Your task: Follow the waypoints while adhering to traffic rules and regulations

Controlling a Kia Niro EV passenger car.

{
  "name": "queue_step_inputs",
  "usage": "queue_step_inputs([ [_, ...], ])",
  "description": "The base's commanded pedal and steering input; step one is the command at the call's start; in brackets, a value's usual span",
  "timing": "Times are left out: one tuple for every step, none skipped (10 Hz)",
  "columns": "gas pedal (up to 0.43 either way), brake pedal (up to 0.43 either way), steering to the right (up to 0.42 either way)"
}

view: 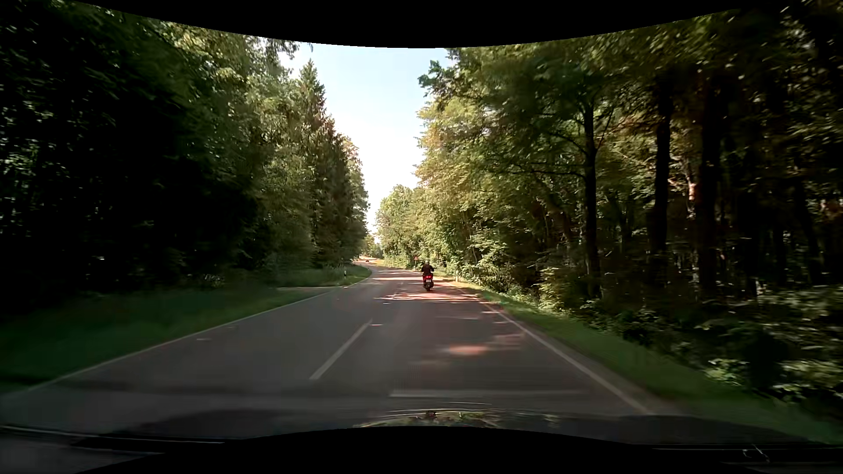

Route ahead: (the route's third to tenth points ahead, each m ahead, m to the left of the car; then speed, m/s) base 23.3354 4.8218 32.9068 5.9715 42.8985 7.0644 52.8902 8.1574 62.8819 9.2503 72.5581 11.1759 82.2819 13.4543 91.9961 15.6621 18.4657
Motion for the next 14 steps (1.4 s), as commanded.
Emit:
queue_step_inputs([
  [0.197, 0.006, -0.026],
  [0.197, 0.006, -0.022],
  [0.197, 0.006, -0.018],
  [0.197, 0.006, -0.015],
  [0.197, 0.006, -0.011],
  [0.197, 0.006, -0.010],
  [0.197, 0.006, -0.010],
  [0.197, 0.006, -0.010],
  [0.189, 0.006, -0.010],
  [0.189, 0.006, -0.011],
  [0.177, 0.006, -0.011],
  [0.177, 0.006, -0.011],
  [0.177, 0.006, -0.011],
  [0.177, 0.006, -0.011],
])
